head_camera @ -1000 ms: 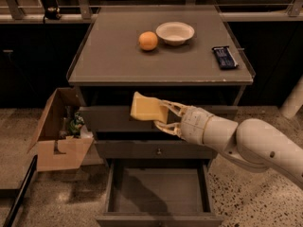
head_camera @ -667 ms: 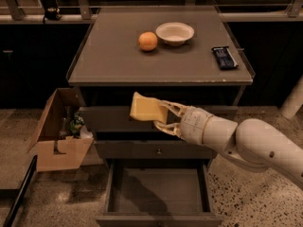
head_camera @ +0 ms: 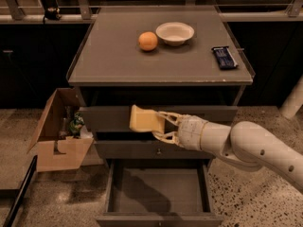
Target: Place sponge into bottom drawer
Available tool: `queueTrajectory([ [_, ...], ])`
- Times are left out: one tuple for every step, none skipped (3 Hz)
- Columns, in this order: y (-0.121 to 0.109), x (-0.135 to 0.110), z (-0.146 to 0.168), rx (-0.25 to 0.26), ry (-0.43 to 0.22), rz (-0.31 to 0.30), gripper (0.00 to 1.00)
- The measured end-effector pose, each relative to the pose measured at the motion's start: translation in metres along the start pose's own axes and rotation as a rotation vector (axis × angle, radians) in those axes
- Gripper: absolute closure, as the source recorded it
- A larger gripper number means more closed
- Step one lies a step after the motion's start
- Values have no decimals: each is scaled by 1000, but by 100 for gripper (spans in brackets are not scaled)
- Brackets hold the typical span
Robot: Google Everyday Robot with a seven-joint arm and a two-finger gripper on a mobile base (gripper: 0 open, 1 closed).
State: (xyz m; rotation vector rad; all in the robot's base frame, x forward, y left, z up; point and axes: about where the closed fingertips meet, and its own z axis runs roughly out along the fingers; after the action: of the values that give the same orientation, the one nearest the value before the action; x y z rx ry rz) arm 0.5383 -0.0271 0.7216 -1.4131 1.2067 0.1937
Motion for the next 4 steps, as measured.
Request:
queueTrajectory([
  [30,26,8,-28,-6,70,100],
  [65,57,19,-77,13,144,100],
  [100,86,34,-146,46,203,100],
  [138,117,52,-234,86,264,100],
])
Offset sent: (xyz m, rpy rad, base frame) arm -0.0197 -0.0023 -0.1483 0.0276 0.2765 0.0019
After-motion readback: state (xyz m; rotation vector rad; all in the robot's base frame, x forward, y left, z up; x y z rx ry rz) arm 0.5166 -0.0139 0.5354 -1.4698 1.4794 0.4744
